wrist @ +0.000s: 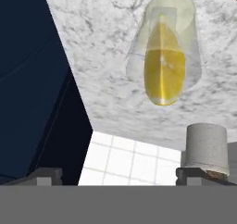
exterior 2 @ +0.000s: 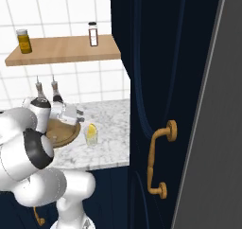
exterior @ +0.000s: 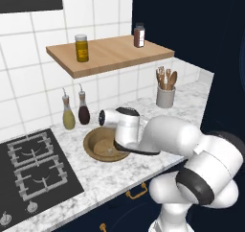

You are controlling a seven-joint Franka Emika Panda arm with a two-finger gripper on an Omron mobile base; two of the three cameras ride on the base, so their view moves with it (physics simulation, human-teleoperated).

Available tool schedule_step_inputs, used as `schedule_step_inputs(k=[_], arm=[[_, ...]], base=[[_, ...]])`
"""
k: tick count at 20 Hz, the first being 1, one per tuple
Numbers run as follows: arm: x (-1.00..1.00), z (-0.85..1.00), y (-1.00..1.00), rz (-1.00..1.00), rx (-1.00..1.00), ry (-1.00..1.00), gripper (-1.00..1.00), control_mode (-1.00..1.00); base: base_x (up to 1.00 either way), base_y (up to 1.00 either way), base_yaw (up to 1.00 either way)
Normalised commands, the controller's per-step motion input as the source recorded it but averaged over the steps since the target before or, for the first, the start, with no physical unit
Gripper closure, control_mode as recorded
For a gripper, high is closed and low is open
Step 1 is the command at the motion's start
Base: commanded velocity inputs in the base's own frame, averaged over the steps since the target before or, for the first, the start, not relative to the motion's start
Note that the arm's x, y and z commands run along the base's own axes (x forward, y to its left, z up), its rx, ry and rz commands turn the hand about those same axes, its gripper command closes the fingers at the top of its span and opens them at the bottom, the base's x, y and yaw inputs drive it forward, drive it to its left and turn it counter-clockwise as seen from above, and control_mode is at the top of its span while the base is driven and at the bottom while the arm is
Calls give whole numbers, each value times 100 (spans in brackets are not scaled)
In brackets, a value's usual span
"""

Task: Grab a lemon wedge from the fridge and one ice cube from the ice bowl, and put them in the glass of lemonade.

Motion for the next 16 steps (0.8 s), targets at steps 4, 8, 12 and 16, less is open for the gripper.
schedule_step_inputs(k=[4, 8, 12, 16], arm=[[-100, 72, 53, 0, -4, -24, -100, -100], [-99, 100, 59, -1, 0, -38, -100, -100], [-59, 100, 71, -4, 0, -40, -100, -100], [-35, 85, 63, -2, 0, -30, -100, -100]], base=[[0, 0, 0], [0, 0, 0], [0, 0, 0], [0, 0, 0]])
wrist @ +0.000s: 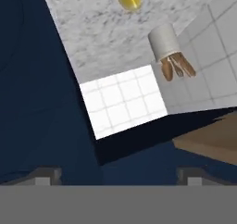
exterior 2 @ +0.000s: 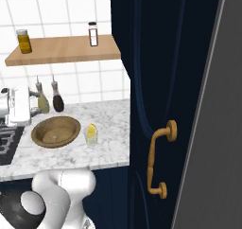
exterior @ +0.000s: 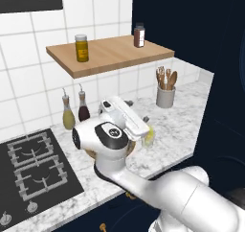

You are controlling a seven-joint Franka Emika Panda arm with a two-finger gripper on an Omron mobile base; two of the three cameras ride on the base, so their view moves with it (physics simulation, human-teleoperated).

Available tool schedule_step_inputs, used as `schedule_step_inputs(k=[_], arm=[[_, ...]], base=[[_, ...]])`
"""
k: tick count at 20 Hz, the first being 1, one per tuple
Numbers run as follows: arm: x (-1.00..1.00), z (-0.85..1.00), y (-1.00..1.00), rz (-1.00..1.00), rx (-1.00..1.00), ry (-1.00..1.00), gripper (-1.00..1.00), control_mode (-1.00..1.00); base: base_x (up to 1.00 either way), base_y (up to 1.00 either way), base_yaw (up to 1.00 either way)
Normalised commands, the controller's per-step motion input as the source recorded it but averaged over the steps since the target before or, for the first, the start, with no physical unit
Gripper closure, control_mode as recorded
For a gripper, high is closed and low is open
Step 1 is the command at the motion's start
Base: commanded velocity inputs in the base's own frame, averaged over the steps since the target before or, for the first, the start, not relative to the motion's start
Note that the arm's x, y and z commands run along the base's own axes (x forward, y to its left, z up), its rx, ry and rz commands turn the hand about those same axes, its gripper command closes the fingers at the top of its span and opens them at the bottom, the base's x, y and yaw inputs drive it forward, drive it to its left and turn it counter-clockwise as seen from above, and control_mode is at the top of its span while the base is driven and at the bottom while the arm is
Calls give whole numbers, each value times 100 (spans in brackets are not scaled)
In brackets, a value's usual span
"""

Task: Grab a lemon wedge from the fridge and one ice cube from the ice bowl, and put them in the glass of lemonade.

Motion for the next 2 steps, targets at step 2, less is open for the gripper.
schedule_step_inputs(k=[2], arm=[[-36, 55, 41, -1, 0, -25, -100, -100]], base=[[0, 0, 0]])
